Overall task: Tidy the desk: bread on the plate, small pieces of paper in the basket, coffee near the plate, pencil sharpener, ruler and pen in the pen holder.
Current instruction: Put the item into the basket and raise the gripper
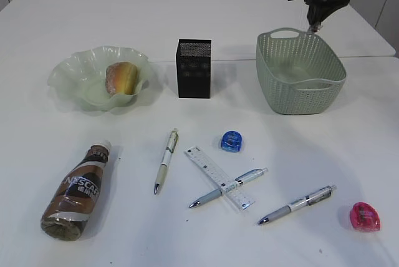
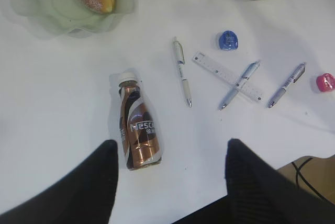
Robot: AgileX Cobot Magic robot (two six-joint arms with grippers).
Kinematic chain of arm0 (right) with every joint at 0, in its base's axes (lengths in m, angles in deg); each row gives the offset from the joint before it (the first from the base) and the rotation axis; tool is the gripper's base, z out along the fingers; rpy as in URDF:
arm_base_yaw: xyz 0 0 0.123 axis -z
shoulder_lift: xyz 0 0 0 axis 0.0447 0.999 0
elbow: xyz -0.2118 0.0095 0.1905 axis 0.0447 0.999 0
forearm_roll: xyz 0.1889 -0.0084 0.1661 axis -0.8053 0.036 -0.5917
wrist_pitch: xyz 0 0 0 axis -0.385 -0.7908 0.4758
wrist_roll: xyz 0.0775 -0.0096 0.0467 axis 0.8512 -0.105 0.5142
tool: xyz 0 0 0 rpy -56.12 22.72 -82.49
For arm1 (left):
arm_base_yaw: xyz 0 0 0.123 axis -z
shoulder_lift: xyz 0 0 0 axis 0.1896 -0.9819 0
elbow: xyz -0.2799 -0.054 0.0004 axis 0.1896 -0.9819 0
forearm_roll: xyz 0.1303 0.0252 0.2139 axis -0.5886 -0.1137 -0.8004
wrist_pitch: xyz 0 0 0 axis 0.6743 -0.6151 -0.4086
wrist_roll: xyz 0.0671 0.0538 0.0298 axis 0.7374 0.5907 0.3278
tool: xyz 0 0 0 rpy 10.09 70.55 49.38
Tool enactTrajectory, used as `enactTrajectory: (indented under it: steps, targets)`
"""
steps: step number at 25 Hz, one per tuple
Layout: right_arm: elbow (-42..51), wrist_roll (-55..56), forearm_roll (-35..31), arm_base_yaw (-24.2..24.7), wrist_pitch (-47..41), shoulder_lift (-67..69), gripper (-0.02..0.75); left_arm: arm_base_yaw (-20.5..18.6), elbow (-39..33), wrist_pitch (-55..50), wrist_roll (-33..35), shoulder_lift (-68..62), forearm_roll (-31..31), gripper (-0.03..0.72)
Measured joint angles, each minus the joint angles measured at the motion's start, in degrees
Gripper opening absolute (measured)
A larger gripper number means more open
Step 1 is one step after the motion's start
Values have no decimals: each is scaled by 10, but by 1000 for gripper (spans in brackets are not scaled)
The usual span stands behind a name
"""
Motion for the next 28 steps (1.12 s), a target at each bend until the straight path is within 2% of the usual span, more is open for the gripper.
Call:
enactTrajectory:
  steps: [9, 13, 14, 19, 22, 28]
  targets:
    - [-1, 10, 4, 14, 0, 24, 73, 0, 0, 0, 0, 0, 0, 456]
    - [-1, 25, 1, 14, 0, 32, 101, 0, 0, 0, 0, 0, 0, 456]
    - [-1, 37, 1, 14, 0, 33, 202, 0, 0, 0, 0, 0, 0, 456]
    - [-1, 44, 0, 14, 0, 33, 415, 0, 0, 0, 0, 0, 0, 456]
    - [-1, 48, 0, 14, 0, 33, 449, 0, 0, 0, 0, 0, 0, 456]
    - [-1, 51, -1, 14, -1, 26, 458, 0, 0, 0, 0, 0, 0, 456]
